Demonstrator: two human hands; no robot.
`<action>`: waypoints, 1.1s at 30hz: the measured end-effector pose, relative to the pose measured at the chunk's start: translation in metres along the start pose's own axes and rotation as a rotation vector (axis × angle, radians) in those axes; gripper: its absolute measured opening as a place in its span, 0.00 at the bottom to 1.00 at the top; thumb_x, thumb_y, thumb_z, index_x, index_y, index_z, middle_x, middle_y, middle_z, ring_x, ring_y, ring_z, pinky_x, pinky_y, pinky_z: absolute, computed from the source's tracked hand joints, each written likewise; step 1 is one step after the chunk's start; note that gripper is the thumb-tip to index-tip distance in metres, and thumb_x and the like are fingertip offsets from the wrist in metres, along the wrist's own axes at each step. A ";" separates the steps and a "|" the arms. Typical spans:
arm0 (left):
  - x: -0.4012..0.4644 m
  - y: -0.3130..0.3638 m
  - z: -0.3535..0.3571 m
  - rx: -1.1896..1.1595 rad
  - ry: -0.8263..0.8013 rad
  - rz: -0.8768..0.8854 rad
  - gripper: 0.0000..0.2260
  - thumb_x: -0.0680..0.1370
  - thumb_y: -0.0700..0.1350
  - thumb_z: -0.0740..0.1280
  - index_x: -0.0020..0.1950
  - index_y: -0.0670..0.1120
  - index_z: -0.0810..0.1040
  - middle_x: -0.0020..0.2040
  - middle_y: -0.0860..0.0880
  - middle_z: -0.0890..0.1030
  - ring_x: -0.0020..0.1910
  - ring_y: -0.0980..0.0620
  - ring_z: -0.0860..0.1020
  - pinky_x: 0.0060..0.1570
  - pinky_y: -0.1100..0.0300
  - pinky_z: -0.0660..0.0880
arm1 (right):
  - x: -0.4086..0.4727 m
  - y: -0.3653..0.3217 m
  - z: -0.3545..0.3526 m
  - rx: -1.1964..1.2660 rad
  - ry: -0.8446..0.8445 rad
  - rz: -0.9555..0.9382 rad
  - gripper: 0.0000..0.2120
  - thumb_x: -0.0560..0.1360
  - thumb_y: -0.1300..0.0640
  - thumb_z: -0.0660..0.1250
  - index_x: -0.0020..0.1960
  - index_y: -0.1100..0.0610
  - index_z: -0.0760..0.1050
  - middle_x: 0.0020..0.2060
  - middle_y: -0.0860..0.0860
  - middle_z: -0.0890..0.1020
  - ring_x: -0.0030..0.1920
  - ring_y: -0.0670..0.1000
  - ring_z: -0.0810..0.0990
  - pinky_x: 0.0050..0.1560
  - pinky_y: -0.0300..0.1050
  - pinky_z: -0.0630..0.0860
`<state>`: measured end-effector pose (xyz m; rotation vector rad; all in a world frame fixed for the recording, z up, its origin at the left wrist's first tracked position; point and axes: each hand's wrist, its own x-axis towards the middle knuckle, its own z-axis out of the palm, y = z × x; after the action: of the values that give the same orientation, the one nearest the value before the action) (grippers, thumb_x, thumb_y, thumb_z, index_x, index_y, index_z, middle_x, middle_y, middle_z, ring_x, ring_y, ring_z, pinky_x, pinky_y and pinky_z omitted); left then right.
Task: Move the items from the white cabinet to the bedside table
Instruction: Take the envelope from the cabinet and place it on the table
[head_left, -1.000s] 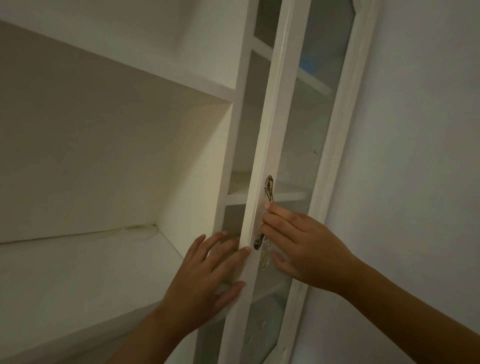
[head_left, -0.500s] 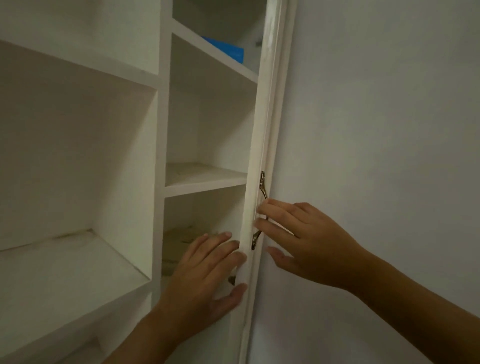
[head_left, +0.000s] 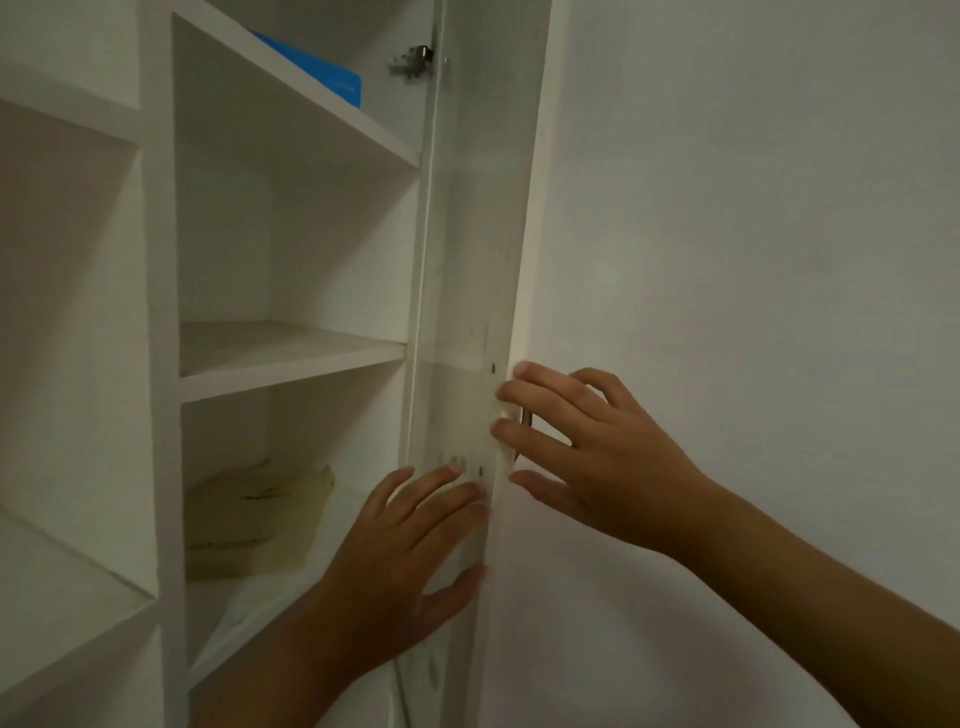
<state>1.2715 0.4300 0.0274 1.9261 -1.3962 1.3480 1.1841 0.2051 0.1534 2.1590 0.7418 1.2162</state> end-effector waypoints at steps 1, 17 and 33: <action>0.002 0.000 0.004 0.001 0.000 0.011 0.19 0.79 0.56 0.71 0.68 0.50 0.77 0.71 0.52 0.77 0.74 0.50 0.71 0.71 0.43 0.70 | -0.003 0.002 0.000 0.000 -0.006 0.010 0.21 0.78 0.46 0.73 0.68 0.54 0.78 0.72 0.56 0.76 0.75 0.58 0.71 0.67 0.56 0.72; 0.043 -0.002 0.083 -0.007 -0.068 0.056 0.22 0.80 0.58 0.68 0.71 0.49 0.75 0.73 0.47 0.75 0.73 0.46 0.73 0.69 0.39 0.73 | -0.060 0.059 0.029 0.006 -0.045 0.115 0.17 0.83 0.45 0.66 0.66 0.54 0.78 0.71 0.56 0.75 0.75 0.57 0.69 0.68 0.54 0.72; 0.084 0.008 0.184 0.030 -0.157 -0.001 0.25 0.80 0.59 0.67 0.74 0.52 0.72 0.77 0.47 0.70 0.74 0.46 0.71 0.70 0.39 0.71 | -0.114 0.144 0.089 -0.084 -0.107 0.123 0.21 0.80 0.45 0.69 0.68 0.56 0.76 0.73 0.57 0.74 0.77 0.57 0.68 0.70 0.56 0.71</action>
<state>1.3526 0.2452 0.0153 2.0910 -1.4535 1.2472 1.2399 0.0085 0.1479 2.2080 0.5107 1.1613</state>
